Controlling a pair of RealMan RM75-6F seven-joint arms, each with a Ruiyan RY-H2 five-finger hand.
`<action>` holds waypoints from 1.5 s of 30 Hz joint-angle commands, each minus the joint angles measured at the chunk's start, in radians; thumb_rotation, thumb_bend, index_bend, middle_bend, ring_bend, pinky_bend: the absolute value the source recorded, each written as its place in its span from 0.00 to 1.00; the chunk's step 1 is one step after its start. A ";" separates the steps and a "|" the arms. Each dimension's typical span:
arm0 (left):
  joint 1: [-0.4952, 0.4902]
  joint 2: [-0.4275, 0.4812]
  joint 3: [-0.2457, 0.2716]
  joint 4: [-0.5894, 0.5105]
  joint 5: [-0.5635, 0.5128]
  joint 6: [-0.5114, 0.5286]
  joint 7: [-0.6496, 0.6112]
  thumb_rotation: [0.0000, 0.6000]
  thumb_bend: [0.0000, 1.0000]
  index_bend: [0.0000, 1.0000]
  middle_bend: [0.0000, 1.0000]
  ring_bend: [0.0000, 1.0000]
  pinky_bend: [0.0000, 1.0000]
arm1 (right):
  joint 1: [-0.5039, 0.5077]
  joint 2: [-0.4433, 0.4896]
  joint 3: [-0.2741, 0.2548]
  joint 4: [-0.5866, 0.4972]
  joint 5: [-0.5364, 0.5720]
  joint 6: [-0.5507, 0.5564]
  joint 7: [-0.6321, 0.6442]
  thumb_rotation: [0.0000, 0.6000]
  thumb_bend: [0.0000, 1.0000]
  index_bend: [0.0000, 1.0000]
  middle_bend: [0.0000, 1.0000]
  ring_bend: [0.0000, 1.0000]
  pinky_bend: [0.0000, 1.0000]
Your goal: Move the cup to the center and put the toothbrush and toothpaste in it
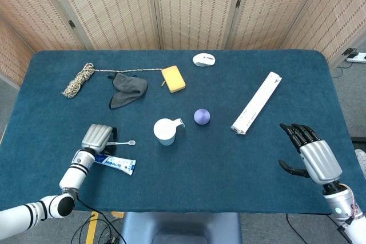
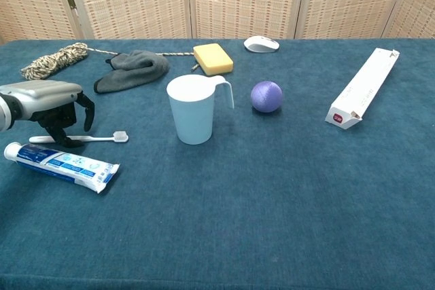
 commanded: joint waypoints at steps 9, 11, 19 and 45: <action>-0.023 -0.010 0.016 0.023 -0.052 -0.020 -0.001 1.00 0.31 0.55 0.96 0.84 1.00 | -0.011 -0.001 0.015 0.012 -0.005 -0.004 0.021 1.00 0.20 0.00 0.19 0.15 0.18; -0.026 -0.010 0.017 0.023 -0.055 -0.018 -0.006 1.00 0.31 0.55 0.96 0.84 1.00 | -0.013 -0.002 0.018 0.013 -0.005 -0.005 0.022 1.00 0.21 0.00 0.19 0.16 0.18; -0.035 -0.007 0.030 0.021 -0.061 -0.017 -0.009 1.00 0.36 0.56 0.96 0.84 1.00 | -0.020 0.000 0.027 0.013 -0.005 -0.008 0.026 1.00 0.21 0.00 0.19 0.16 0.18; 0.016 0.167 -0.090 -0.171 0.012 -0.014 -0.385 1.00 0.46 0.63 0.96 0.84 1.00 | -0.044 -0.001 0.046 0.022 -0.012 0.003 0.057 1.00 0.21 0.00 0.19 0.16 0.18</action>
